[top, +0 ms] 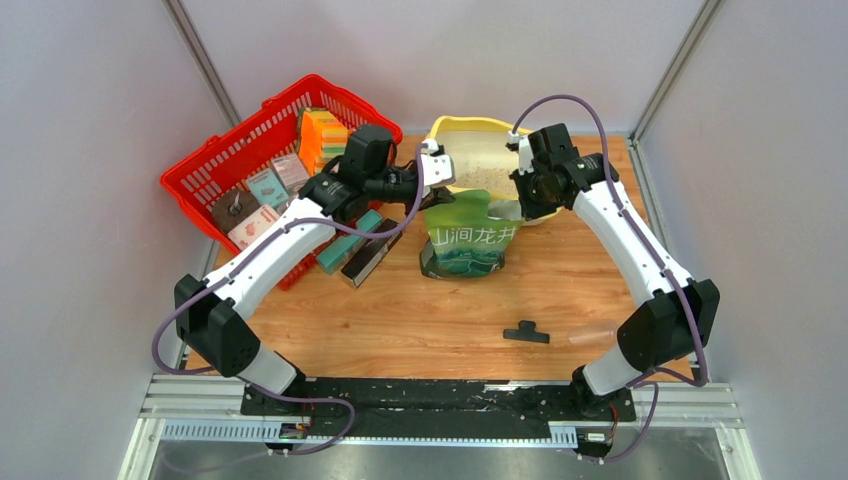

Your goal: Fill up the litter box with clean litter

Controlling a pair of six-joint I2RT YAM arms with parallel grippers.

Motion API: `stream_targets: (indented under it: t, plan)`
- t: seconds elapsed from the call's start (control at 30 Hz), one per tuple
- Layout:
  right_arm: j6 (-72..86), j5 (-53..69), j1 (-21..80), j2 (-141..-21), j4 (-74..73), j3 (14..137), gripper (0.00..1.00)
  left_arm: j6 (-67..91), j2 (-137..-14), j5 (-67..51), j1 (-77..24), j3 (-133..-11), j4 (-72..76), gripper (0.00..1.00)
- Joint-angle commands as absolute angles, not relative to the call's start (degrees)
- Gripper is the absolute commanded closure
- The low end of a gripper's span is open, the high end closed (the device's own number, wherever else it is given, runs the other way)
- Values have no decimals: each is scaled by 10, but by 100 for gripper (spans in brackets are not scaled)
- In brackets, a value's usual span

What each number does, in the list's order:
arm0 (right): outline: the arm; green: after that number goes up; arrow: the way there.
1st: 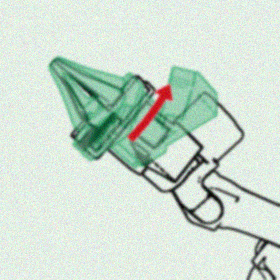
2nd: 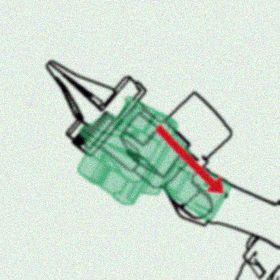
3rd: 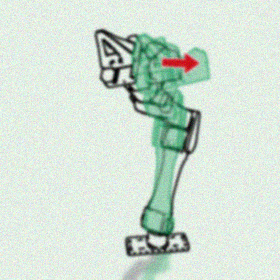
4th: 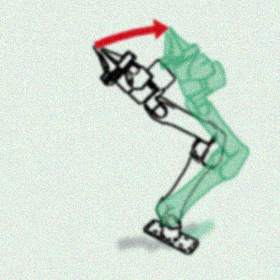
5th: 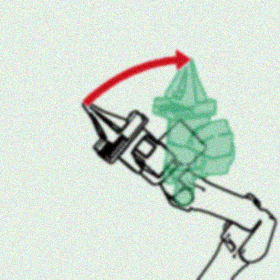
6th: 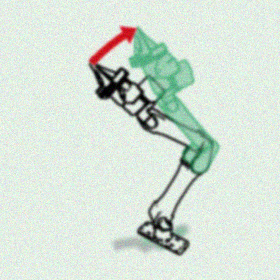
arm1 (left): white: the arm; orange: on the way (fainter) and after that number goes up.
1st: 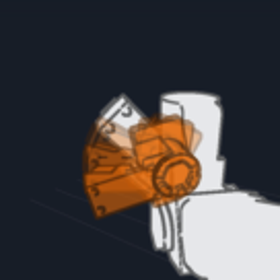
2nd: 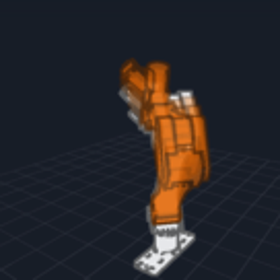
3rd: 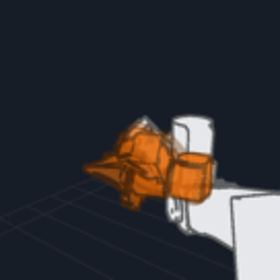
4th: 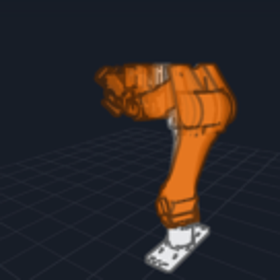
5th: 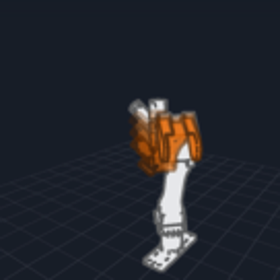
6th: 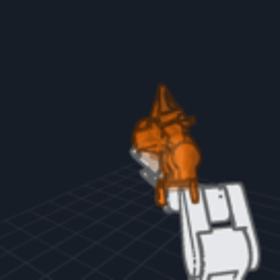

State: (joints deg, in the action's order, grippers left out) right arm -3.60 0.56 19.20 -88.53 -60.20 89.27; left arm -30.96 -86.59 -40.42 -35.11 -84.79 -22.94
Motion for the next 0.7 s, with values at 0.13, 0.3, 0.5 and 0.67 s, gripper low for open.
stream_targets:
  t: [0.13,0.3,0.5,0.67]
  plan:
    - [-36,-45,179,-893,-613,984,100,-298,-831,-435,-316,-881,-73,100]
    - [-21,-9,183,-915,-649,1025,100,-395,-837,-458,-310,-902,-104,100]
    - [-4,22,196,-911,-654,1004,100,-444,-870,-490,-297,-965,-142,100]
    - [-4,26,211,-912,-654,1011,100,-429,-888,-494,-294,-1000,-128,100]
